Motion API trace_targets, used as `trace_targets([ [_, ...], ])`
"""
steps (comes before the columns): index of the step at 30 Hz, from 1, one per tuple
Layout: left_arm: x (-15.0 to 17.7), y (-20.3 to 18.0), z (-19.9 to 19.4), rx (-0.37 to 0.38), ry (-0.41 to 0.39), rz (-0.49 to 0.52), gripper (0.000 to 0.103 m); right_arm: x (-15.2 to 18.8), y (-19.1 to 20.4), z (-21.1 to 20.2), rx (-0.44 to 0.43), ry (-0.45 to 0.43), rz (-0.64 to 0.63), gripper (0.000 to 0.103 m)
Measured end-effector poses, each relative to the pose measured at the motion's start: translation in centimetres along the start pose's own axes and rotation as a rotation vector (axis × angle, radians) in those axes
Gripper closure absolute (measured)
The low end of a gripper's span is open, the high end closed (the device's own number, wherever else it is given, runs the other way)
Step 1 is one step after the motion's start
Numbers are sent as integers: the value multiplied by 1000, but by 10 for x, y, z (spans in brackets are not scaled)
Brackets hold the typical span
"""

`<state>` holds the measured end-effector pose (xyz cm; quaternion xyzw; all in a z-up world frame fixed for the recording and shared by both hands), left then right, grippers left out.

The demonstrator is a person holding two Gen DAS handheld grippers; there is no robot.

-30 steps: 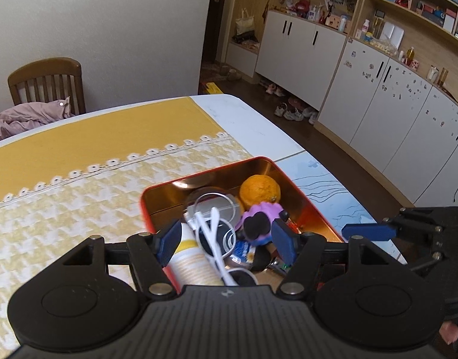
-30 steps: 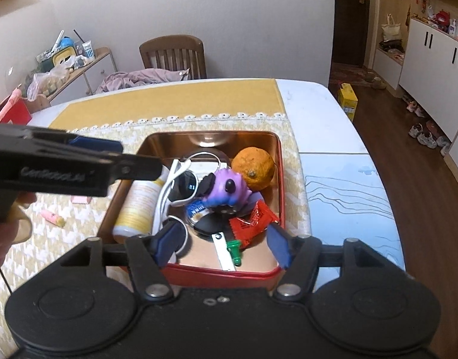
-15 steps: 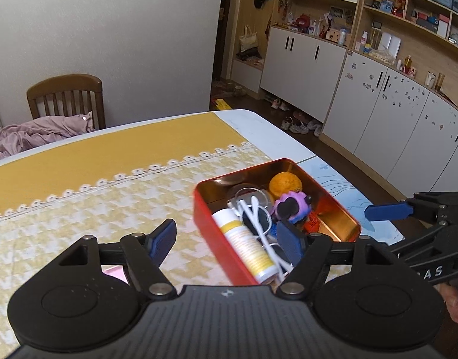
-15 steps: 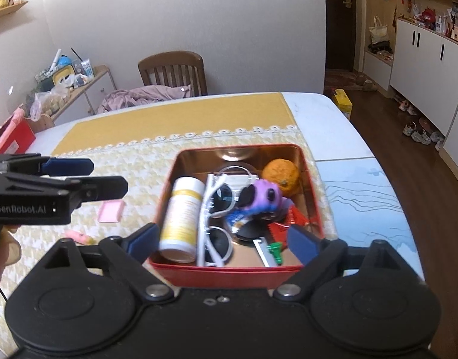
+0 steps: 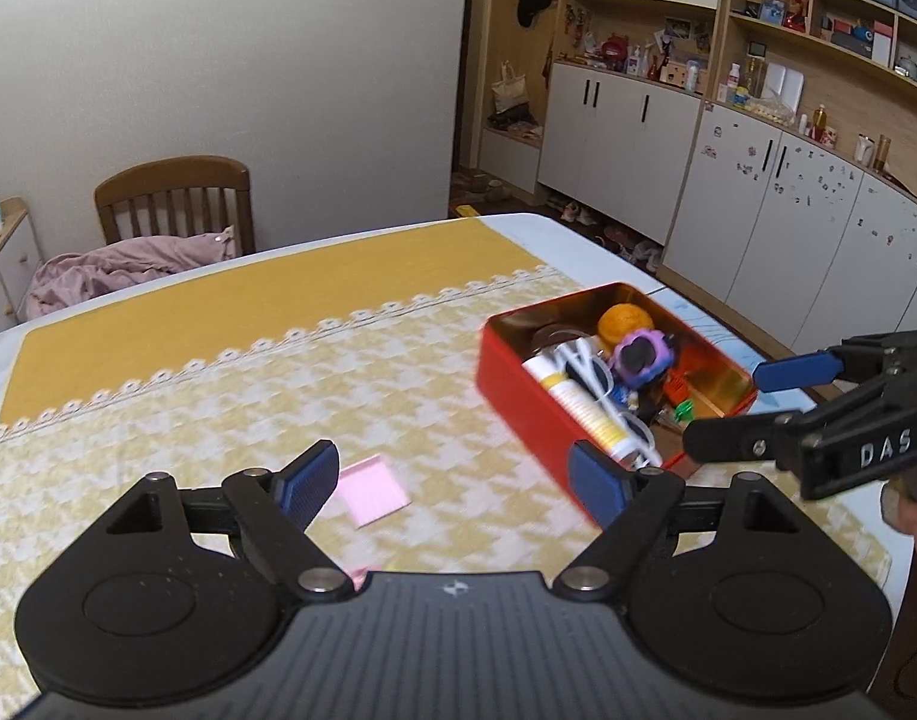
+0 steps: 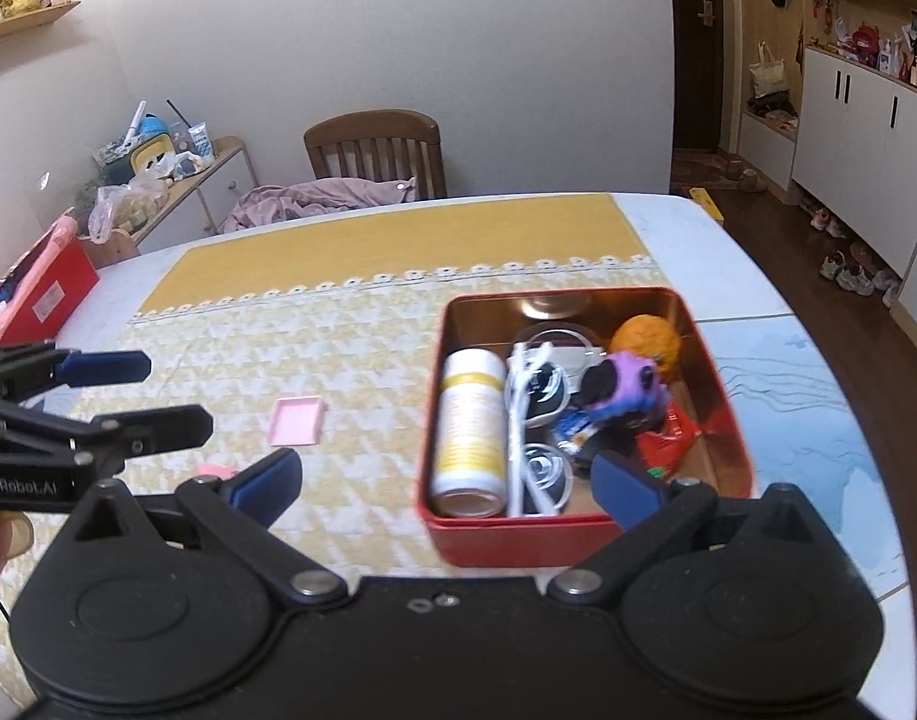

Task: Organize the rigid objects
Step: 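Move both open tools back over the pink stick and pink tray, then grasp the pink stick with the left tool while the right tool grasps the pink tray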

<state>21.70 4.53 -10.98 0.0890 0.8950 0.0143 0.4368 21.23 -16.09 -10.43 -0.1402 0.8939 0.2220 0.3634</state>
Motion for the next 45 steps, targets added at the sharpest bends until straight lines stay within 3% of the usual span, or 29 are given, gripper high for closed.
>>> trace_targets([
  [9,35,36,-8,-23,-2,22,19,2,33,20,-20,14,-1,0],
  [20,70,56,20,-67,53,-15,19,-1,75,73,-53,104,-38,0],
  [28,78,44,46,-88,91,-25,19,-14,76,123,-30,185,-52,0],
  [35,80,36,64,-162,128,-68,19,-18,78,163,-28,260,-91,1],
  [38,79,25,71,-185,146,-40,19,-19,79,182,-39,298,-93,1],
  [45,76,13,84,-244,175,-61,19,-9,73,216,-30,384,-111,9],
])
Point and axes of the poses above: each gripper's, at about its wrist camera, not at the fingertips, and z roughly the way its jaws point, y to its left, x to its underside, the point moved 6 cm from there along z, roughly the way its jaws point, and after that the axes turned 15 degrees about -x, right-handed, at the moved point
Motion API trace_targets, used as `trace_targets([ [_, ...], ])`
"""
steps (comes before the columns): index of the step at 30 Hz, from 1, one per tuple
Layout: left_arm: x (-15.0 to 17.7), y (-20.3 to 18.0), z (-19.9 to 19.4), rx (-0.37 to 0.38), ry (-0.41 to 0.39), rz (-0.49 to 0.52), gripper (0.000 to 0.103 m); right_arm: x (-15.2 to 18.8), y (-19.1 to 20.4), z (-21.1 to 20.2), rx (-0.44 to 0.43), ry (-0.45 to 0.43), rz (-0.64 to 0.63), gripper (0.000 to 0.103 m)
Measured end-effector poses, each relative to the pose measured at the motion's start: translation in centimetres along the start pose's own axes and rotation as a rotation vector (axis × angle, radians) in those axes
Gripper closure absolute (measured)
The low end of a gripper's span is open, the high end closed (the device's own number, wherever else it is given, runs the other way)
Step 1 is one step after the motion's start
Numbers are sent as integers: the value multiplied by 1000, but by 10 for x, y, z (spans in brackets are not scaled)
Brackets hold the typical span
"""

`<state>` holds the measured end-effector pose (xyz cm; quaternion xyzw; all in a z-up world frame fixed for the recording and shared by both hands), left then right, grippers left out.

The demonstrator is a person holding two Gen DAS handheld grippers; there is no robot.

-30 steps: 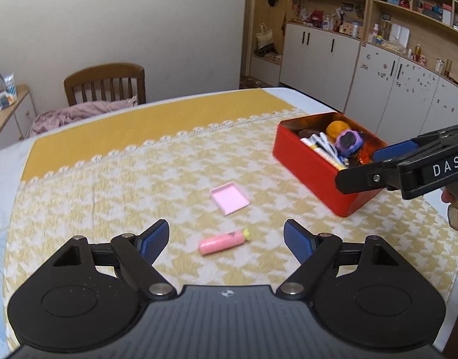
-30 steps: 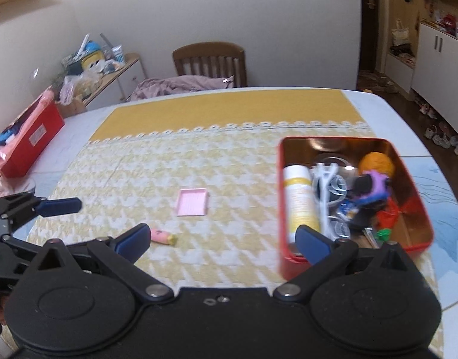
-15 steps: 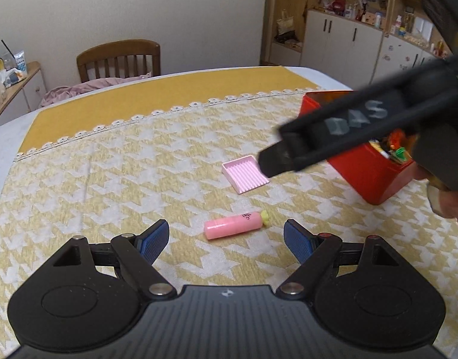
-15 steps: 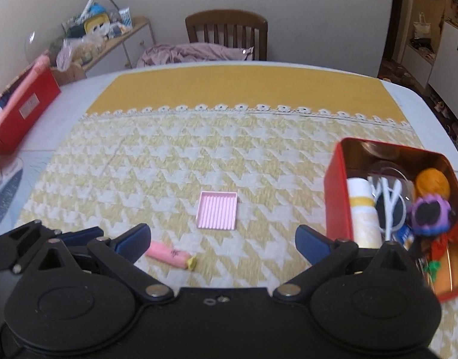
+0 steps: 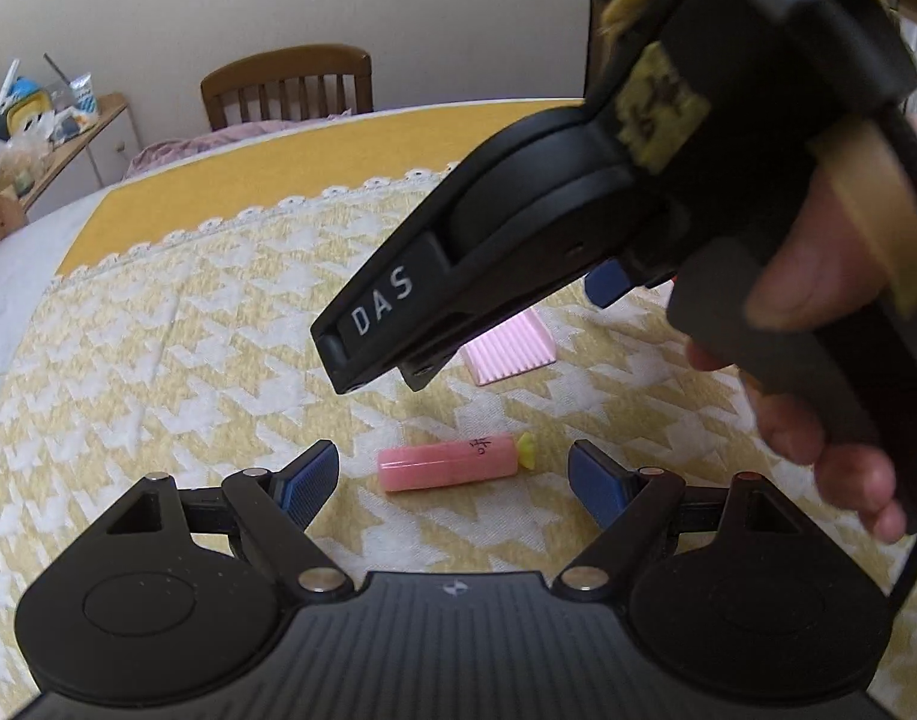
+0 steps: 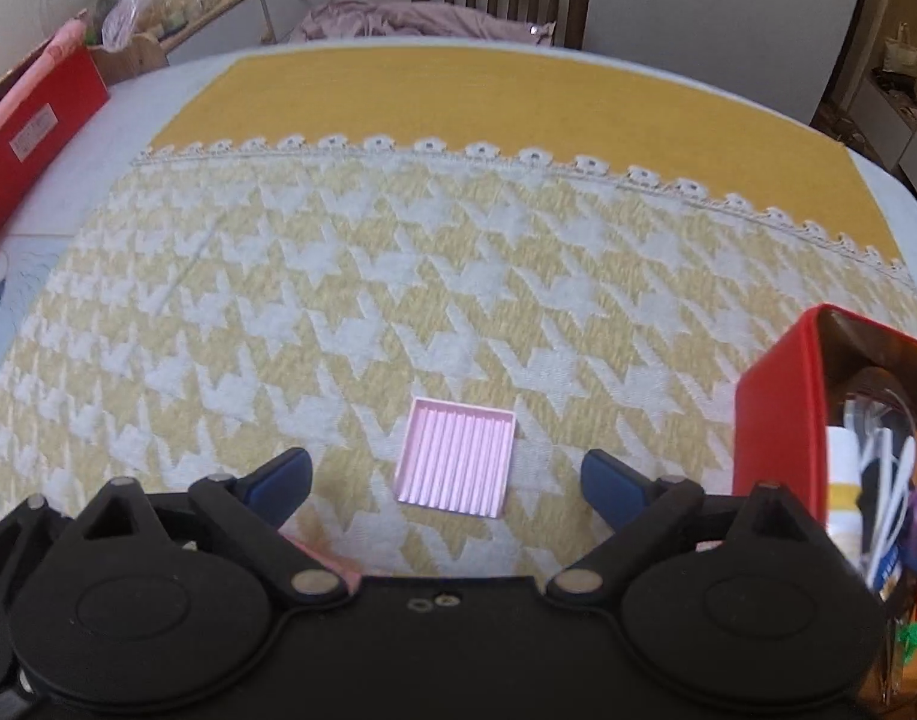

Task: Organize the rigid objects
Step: 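Grasp the pink stick with the left tool while the right tool grasps the pink tray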

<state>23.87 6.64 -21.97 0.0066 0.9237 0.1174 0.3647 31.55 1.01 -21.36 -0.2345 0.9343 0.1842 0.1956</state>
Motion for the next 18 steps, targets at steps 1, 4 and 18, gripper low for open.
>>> trace_targets([
  [1,0,-2,1,-5,2,-2,19,-1,-1,3,3,6,0,10],
  [4,2,-5,5,-18,10,-1,19,-4,-4,10,9,20,3,14],
  [18,3,0,10,-18,16,-44,38,-10,3,19,30,25,-88,53],
])
Point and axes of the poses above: each gripper's, at about its wrist camera, not at the fingertips, and z roughly the way its jaws point, y to its left, x to its underside, the point moved 6 cm from there along z, roughly the way its jaws point, and after that the axes turned 15 degrees about -x, right-handed, at the moved point
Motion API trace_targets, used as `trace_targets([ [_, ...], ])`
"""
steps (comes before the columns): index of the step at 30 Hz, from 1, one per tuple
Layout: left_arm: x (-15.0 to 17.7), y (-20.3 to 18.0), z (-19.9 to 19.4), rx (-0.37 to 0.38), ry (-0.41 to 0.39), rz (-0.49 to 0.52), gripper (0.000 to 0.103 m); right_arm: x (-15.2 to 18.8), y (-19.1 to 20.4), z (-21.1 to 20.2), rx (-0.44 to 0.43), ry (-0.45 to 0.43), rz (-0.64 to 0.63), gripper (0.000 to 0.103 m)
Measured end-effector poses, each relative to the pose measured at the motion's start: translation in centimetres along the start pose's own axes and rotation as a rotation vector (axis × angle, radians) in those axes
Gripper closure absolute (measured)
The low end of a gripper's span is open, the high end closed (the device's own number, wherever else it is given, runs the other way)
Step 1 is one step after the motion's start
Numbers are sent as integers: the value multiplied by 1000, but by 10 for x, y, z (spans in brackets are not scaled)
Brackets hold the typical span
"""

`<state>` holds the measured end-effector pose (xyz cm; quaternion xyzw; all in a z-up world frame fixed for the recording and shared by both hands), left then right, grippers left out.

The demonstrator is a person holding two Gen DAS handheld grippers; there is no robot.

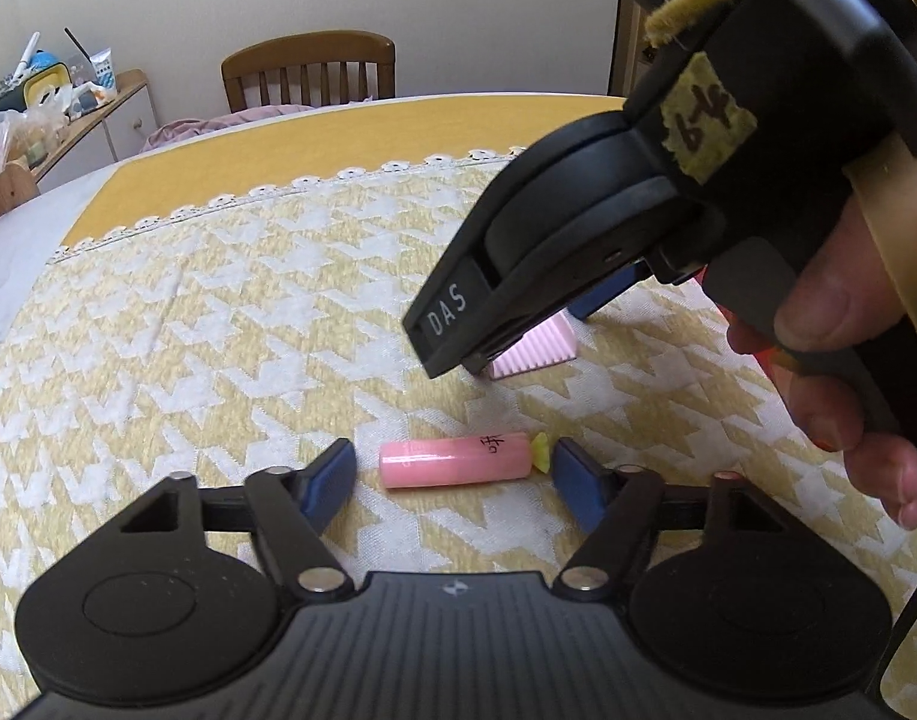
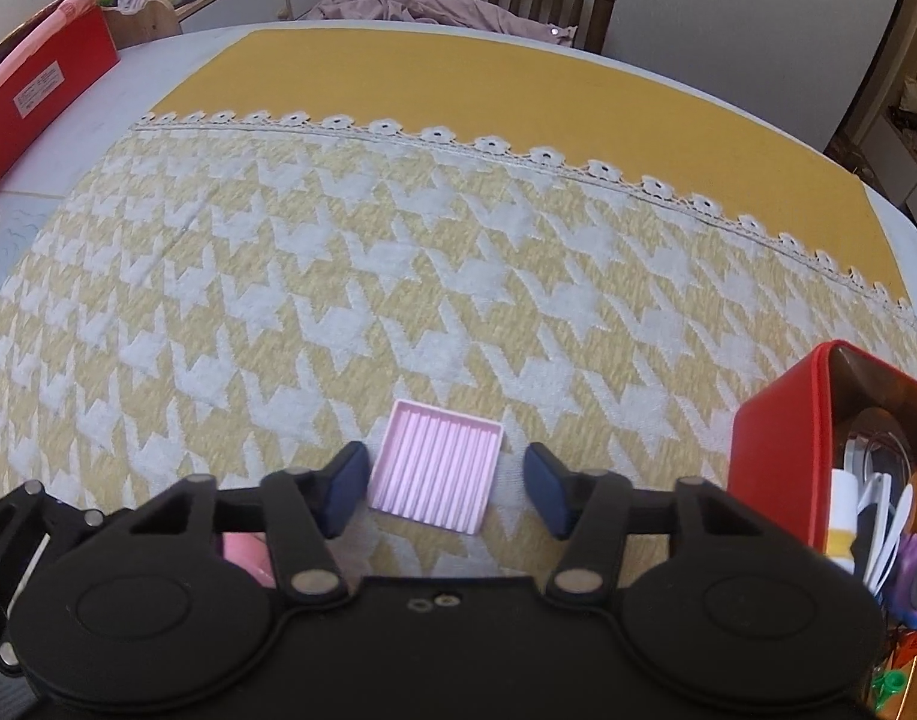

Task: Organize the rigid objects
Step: 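Grasp the pink stick with the left tool while the right tool grasps the pink tray, then carry the pink stick with the left tool while the right tool carries the tray to the red box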

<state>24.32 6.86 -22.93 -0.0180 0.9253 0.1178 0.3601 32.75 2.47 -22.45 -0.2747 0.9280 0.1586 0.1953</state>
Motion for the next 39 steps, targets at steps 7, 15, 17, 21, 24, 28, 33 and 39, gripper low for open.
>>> trace_targets([
  [7,-1,1,-1,9,4,-8,43,8,2,-9,14,-20,-12,62],
  [15,0,9,-5,3,16,-43,44,14,-6,-40,-5,-70,20,63],
  [17,-2,15,-7,0,15,-56,44,17,-5,-49,-16,-84,22,63],
  [21,-6,25,-12,-3,18,-82,44,21,0,-68,-30,-113,26,63],
  [24,-9,31,-17,-1,17,-97,44,23,4,-82,-34,-133,23,63],
  [28,-15,38,-26,15,15,-125,44,27,6,-103,-30,-154,22,63],
  [33,-25,46,-42,12,-18,-130,44,30,8,-127,-26,-191,36,63],
  [39,-36,51,-62,16,-55,-118,44,37,6,-155,-26,-239,60,63],
])
Point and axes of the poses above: each gripper's, at about its wrist camera, not at the fingertips, and z roughly the way its jaws point, y to its left, x to its underside, the point moved 6 cm from there along z, roughly the way its jaws point, and after that the axes turned 15 degrees about -x, right-handed, at the moved point
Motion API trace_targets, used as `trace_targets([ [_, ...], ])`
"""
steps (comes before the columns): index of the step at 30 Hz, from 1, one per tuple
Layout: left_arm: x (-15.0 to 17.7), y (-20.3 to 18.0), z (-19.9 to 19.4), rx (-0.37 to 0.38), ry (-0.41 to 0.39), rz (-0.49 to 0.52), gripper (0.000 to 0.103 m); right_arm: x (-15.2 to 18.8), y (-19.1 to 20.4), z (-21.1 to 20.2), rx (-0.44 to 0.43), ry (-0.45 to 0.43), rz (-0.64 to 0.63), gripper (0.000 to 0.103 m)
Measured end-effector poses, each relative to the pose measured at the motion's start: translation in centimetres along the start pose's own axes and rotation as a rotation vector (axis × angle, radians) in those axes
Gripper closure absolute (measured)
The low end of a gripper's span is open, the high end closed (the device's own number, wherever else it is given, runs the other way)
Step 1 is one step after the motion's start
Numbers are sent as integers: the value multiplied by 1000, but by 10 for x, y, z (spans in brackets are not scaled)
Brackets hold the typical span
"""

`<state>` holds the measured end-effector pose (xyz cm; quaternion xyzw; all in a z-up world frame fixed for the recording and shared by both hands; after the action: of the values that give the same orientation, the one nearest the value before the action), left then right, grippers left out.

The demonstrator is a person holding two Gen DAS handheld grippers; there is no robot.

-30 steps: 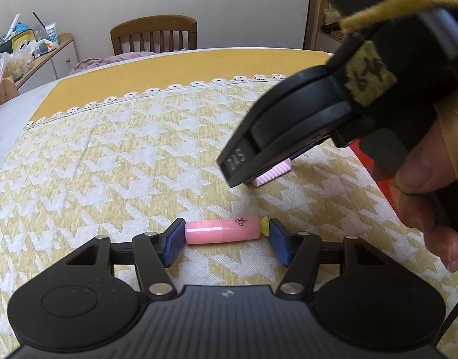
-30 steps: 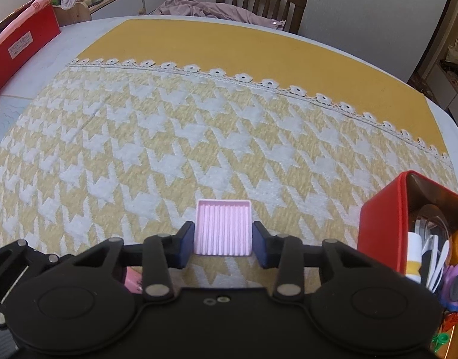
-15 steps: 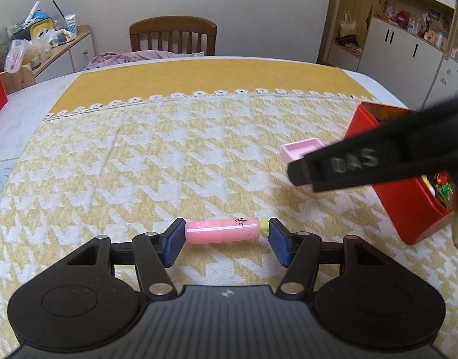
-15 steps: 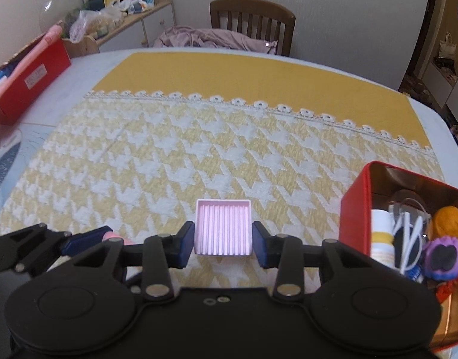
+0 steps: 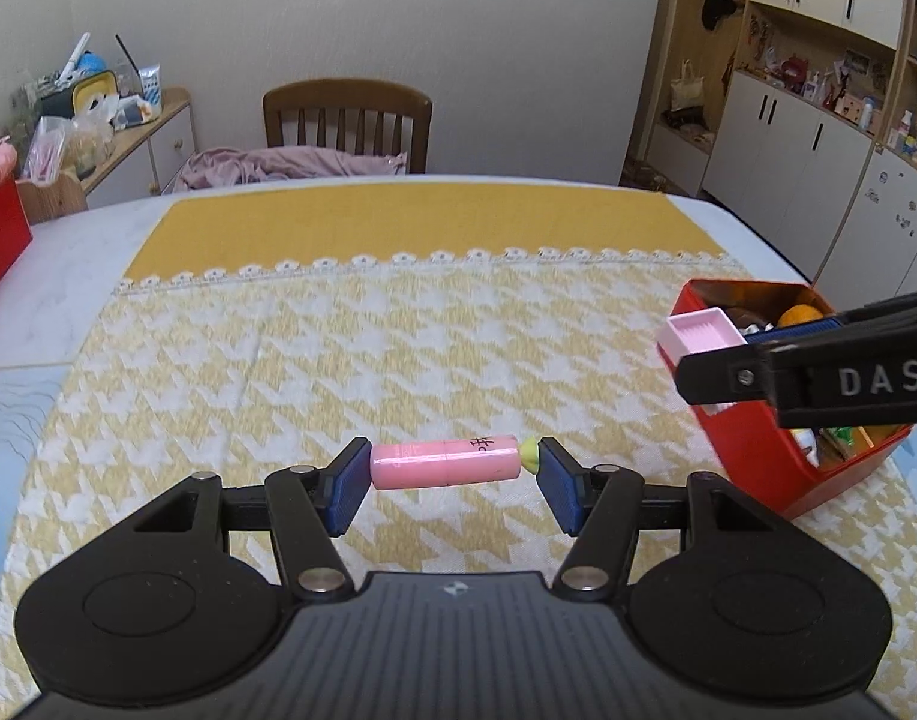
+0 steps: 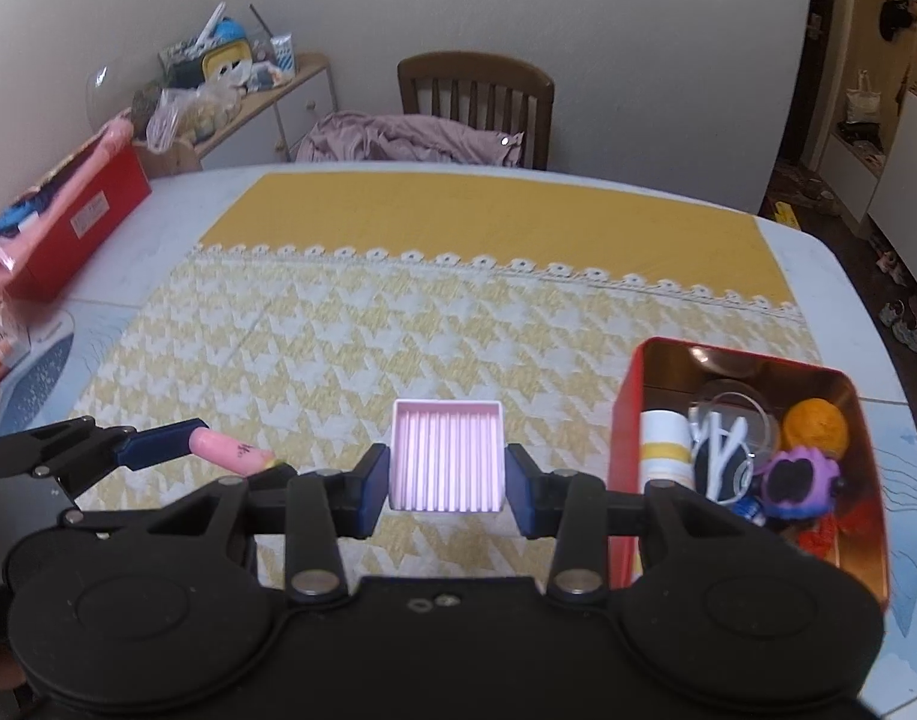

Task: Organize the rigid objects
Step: 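Carry the pink stick with the left tool while the right tool carries the tray to the red box, then release the pink stick into the red box with the left tool while the right tool releases the tray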

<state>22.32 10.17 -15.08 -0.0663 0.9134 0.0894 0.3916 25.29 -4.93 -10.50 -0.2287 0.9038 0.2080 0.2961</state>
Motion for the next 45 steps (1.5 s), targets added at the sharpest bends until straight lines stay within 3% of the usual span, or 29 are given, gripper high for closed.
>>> trace_targets([
  [10,-26,-20,-30,60,-63,38,43,6,-19,-45,14,-80,38,63],
  [20,-55,-68,-42,126,-100,80,43,29,-71,-79,56,-109,92,63],
  [33,-81,-158,-15,204,-62,148,43,54,-140,-92,111,-92,130,63],
  [45,-90,-224,45,200,37,198,43,65,-174,-81,78,-34,102,63],
])
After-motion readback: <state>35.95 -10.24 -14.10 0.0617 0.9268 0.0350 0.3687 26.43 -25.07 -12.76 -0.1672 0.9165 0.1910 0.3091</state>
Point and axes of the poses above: each gripper's, at about its wrist camera, not at the fingertips, and z roughly the way its jaws point, y to its left, x to its underside, the point moved 6 cm from there along z, roughly the way its jaws point, and after that the axes turned 15 degrees about -x, right-handed, at the moved point
